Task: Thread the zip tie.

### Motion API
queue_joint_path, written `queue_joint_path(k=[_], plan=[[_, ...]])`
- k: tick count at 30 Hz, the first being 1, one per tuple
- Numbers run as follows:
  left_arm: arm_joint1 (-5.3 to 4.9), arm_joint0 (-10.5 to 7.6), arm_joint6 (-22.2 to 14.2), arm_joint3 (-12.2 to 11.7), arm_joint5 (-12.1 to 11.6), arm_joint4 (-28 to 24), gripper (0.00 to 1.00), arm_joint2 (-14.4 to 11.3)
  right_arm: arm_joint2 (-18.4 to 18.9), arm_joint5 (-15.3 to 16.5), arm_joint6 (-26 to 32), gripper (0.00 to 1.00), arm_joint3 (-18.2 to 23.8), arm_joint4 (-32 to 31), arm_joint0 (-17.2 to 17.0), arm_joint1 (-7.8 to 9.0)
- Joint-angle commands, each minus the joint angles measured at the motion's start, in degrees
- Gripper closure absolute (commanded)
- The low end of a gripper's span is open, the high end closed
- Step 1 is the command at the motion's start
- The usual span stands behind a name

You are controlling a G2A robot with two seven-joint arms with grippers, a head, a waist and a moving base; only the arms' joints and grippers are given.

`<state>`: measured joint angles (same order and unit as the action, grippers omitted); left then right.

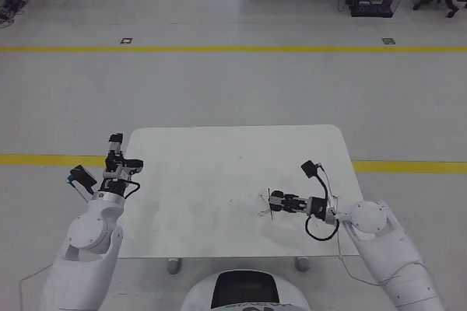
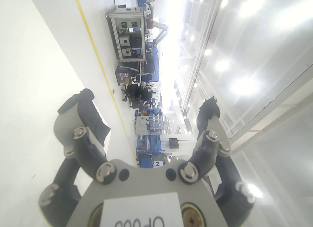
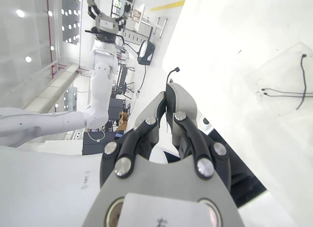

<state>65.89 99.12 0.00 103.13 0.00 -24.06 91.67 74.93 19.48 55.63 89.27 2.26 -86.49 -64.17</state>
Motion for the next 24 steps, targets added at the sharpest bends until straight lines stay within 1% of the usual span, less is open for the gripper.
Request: queue_joint_path(k=[1,7,10,24], plan=[[0.00,0.00,0.00,0.00,0.00,0.00,0.00,0.00,-0.37,0.00,-2.47,1.00,0.74,1.48,-0.48,-0.19],[0.00,0.00,0.00,0.00,0.00,0.00,0.00,0.00,-2.44,0.00,-9.42,1.00,3.85,2.96,-1.72,-1.11],[0.00,0.00,0.00,0.00,0.00,0.00,0.00,0.00,-3.26,0.00,-11.84,1.00,4.90,3.56,-2.14,-1.66],[0.00,0.00,0.00,0.00,0.00,0.00,0.00,0.00,-3.41,0.00,-12.06,1.00,4.97,3.69,-2.18,-1.76]])
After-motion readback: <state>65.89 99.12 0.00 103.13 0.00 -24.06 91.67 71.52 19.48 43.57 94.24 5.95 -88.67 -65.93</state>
